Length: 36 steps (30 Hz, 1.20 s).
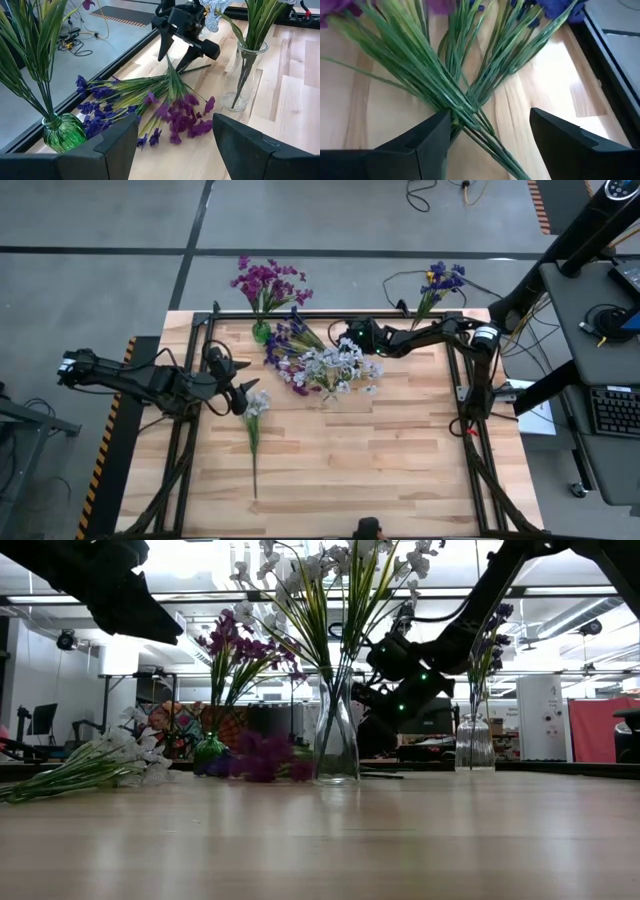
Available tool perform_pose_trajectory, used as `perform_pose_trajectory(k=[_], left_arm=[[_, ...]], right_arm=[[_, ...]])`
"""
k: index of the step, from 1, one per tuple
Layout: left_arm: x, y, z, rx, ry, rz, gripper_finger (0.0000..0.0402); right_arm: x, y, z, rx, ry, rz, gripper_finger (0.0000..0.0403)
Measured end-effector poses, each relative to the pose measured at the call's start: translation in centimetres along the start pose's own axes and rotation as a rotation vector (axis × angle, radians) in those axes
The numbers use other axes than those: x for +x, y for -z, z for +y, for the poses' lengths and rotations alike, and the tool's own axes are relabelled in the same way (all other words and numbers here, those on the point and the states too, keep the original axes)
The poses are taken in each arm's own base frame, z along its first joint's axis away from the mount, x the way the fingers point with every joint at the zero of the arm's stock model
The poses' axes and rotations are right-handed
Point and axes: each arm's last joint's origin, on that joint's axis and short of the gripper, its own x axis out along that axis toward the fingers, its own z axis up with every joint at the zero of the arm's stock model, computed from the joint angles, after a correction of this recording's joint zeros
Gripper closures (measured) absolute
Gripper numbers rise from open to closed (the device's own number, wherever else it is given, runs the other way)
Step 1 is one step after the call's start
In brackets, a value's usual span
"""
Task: Sort flowers into vase by color
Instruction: Put the violet flowers into the green flower vase
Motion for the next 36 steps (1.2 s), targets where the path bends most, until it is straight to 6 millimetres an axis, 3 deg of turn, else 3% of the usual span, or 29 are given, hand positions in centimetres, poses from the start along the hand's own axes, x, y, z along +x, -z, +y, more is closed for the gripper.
perform_pose_trajectory(k=[7,17,23,36], left_arm=[[0.0,0.0,0.0,0.007,0.000,0.001,0.0164],[0.1,0.0,0.0,0.021,-0.001,0.002,0.0164],[0.1,0.0,0.0,0.021,-0.001,0.003,0.0164],[0.1,0.0,0.0,0.022,-0.001,0.004,0.0164]], right_arm=[[0.8,0.1,0.0,-0.007,-0.026,-0.006,0.0137],[1.8,-0.3,-0.2,0.041,-0.085,0.007,0.0173],[2.2,-0.5,-0.4,0.058,-0.109,0.060,0.0220],[2.2,-1.2,-0.6,0.064,-0.145,0.046,0.0371]])
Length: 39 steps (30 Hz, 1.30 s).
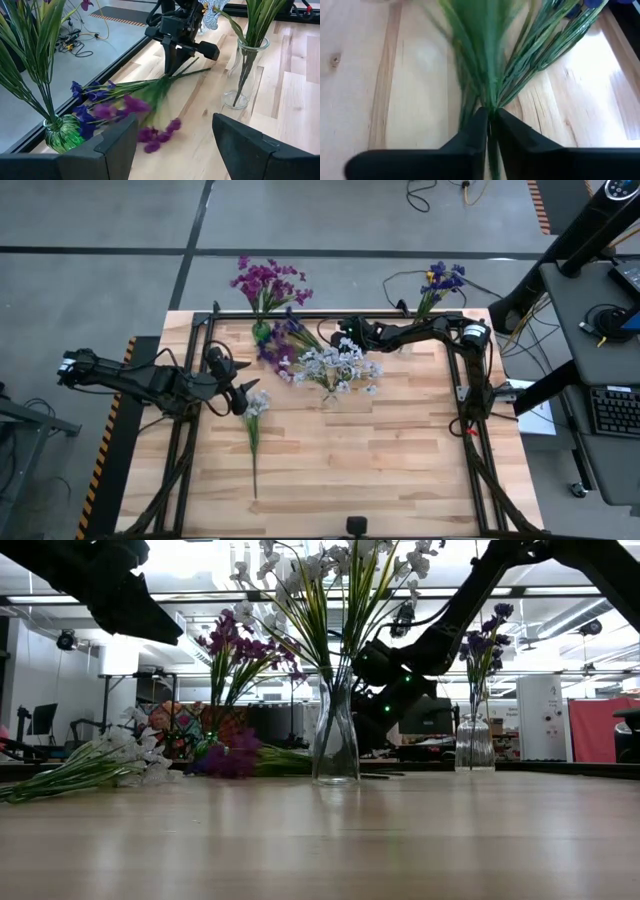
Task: Sort flowers into vase by color
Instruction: Put the violet flowers into the green flower vase
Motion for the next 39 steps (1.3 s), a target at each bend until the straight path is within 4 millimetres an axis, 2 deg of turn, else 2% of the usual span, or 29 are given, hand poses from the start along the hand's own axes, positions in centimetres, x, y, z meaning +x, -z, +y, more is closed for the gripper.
perform_pose_trajectory(k=[3,7,16,26,31,39], left_arm=[[0.0,0.0,0.0,0.001,0.000,0.000,0.0164],[0.0,0.0,0.0,0.001,0.000,0.001,0.0164],[0.0,0.0,0.0,0.001,0.000,0.001,0.0164],[0.0,0.0,0.0,-0.001,0.000,0.000,0.0164],[0.0,0.0,0.0,-0.002,0.000,-0.001,0.0164],[0.0,0.0,0.0,-0.011,0.001,-0.003,0.0164]], right_arm=[[0.0,-0.2,-0.1,-0.007,0.001,-0.004,0.0389],[-0.2,-0.3,-0.1,0.004,0.003,-0.008,0.0390],[-2.2,-1.9,-0.1,0.043,0.019,-0.045,0.0390],[-6.5,-4.7,-0.4,0.016,0.169,-0.093,0.0390],[-9.0,-5.7,-0.2,0.008,0.185,-0.105,0.0391],[-14.0,-7.3,0.3,-0.023,0.293,-0.134,0.0391]])
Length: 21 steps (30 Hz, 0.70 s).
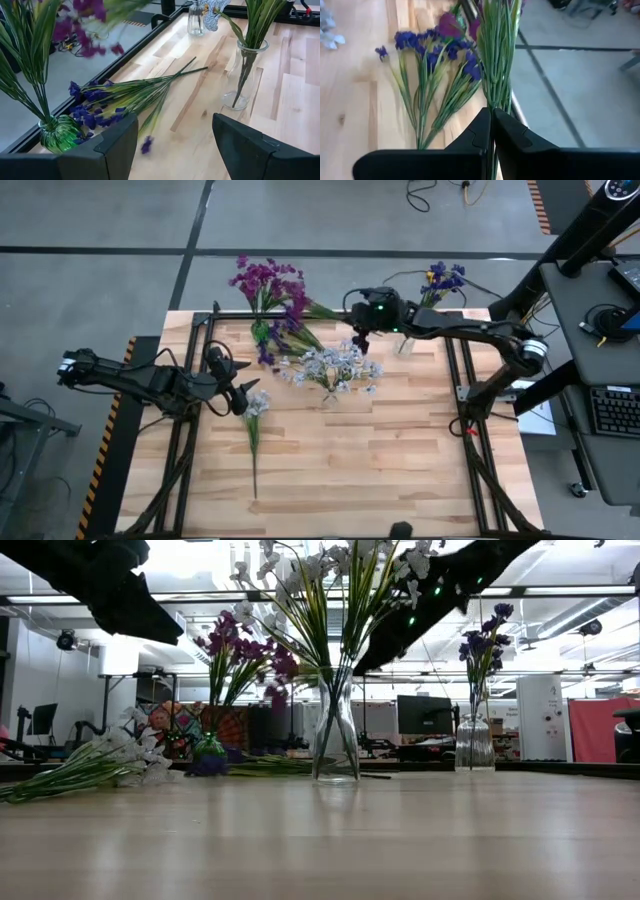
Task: Sort flowers into vase by color
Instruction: Put the violet flowers into the green flower vase
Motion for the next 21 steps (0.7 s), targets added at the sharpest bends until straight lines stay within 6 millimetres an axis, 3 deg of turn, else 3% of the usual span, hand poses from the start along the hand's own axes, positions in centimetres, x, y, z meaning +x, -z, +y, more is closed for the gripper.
perform_pose_trajectory(k=[6,21], left_arm=[[0.0,0.0,0.0,-0.003,0.000,0.000,0.0164],[0.0,-0.1,0.0,-0.041,0.002,-0.004,0.0164]], right_arm=[[-4.4,-1.6,-0.6,0.001,0.070,-0.044,0.0391],[-14.7,-5.5,-1.7,0.163,0.223,-0.351,0.0391]])
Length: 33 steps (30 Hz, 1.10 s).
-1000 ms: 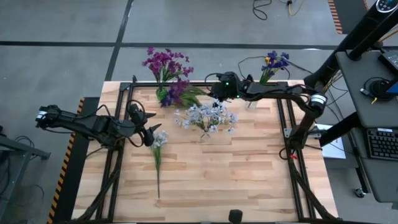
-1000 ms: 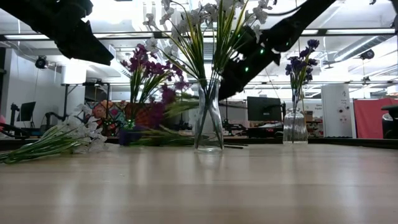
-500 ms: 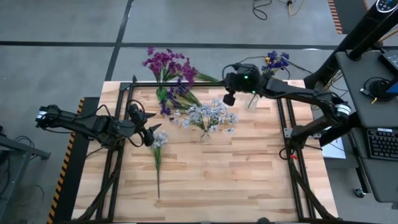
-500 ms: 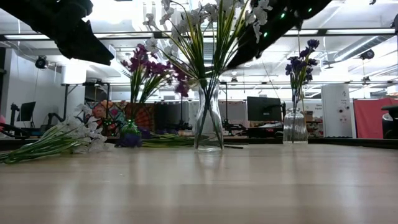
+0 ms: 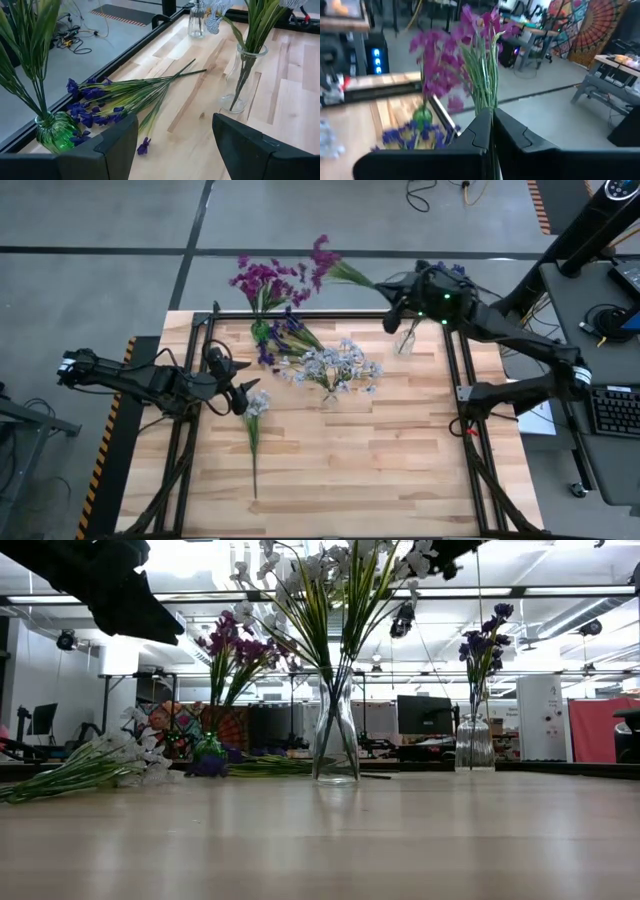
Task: Sort flowers into vase by color
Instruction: Put the violet flowers into the green flower vase
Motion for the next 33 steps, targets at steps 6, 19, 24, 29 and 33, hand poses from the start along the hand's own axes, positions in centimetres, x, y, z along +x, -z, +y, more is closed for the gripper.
perform_pose_trajectory(k=[6,19,24,29,33], left_arm=[[0.2,0.1,-0.3,-0.104,0.036,-0.008,0.0164],[-1.8,-0.7,-4.5,-0.105,0.396,-0.441,0.0164],[-2.9,-1.9,-5.6,-0.032,0.441,-0.540,0.0164],[-2.4,-2.7,-7.0,0.005,0.430,-0.534,0.0164],[-1.8,-3.2,-8.5,0.059,0.405,-0.587,0.0164]], right_arm=[[-2.9,-2.3,-0.2,0.067,-0.073,-0.143,0.0391],[-6.3,-6.1,2.6,0.197,-0.456,-0.414,0.0390],[-6.2,-6.6,5.9,0.172,-0.605,-0.478,0.0390],[-6.0,-6.8,9.2,0.125,-0.709,-0.519,0.0390],[-5.4,-6.5,11.9,0.091,-0.728,-0.522,0.0390]])
